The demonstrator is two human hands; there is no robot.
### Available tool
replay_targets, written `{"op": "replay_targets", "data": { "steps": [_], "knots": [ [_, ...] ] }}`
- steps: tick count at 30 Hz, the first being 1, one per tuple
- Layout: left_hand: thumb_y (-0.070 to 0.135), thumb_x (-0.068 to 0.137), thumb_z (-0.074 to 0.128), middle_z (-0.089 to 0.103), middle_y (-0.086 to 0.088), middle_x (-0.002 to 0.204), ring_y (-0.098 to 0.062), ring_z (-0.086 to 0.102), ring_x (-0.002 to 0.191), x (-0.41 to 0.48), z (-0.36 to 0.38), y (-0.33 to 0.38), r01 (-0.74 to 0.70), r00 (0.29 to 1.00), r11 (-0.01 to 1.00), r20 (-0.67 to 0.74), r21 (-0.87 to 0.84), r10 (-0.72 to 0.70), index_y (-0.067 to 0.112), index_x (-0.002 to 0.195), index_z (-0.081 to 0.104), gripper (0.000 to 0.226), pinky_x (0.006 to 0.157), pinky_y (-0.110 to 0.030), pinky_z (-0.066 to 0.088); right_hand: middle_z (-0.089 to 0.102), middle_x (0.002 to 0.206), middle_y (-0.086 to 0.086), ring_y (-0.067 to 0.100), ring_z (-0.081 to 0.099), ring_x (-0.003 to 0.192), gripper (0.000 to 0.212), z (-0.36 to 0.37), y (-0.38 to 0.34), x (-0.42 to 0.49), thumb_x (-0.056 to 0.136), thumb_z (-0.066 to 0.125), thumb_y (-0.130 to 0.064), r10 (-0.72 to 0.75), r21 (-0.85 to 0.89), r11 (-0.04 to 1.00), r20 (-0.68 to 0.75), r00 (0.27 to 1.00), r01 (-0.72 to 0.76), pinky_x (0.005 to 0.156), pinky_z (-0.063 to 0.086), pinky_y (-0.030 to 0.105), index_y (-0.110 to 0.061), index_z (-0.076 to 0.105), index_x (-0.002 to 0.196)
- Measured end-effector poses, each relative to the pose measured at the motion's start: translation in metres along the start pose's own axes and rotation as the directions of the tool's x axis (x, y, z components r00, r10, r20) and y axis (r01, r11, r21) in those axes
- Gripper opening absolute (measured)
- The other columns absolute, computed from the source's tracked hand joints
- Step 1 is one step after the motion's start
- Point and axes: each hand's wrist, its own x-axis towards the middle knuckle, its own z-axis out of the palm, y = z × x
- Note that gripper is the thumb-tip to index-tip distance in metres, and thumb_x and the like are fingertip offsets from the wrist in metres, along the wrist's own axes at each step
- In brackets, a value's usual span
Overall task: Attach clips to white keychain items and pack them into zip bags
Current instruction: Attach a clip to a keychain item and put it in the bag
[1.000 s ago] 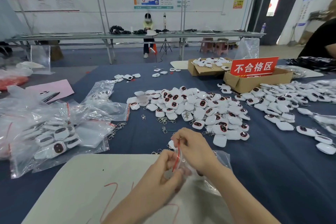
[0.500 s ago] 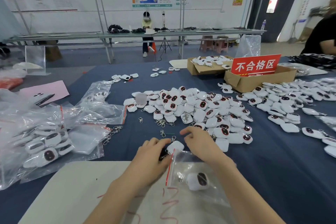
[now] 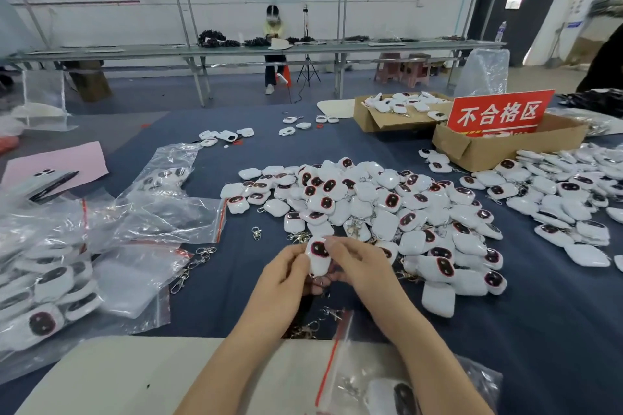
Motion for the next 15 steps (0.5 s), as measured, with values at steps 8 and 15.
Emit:
{"op": "replay_targets", "data": {
  "steps": [8,15],
  "knots": [
    [0.027,0.107,0.048,0.076,-0.006,0.099,-0.024,0.075,0.086,0.0052,-0.0030,-0.0091,-0.038,0.999,0.993,-0.007,-0.112,0.037,0.030,0.112,0.071,0.023,0.082,-0.033,0.061,0.076,0.100,-0.008,0.004,0.065,0.081,0.029,-0.0023,0.0040,-0.0002,0.097,0.056,-0.024,-0.109,-0.054,0.991,0.185,0.977,0.120,0.085,0.056,0.028,-0.040,0.074,0.113],
    [0.022,0.108,0.045,0.077,-0.003,0.098,-0.022,0.076,0.090,0.0048,-0.0021,-0.0097,-0.036,0.999,0.994,-0.022,-0.099,0.034,0.018,0.113,0.066,0.022,0.081,-0.030,0.061,0.077,0.103,-0.010,0.012,0.070,0.084,0.035,0.0007,0.0062,0.0005,0.096,0.065,-0.017,-0.096,-0.076,0.992,0.106,0.990,0.104,0.083,0.058,0.024,-0.050,0.075,0.100]
  ]
}}
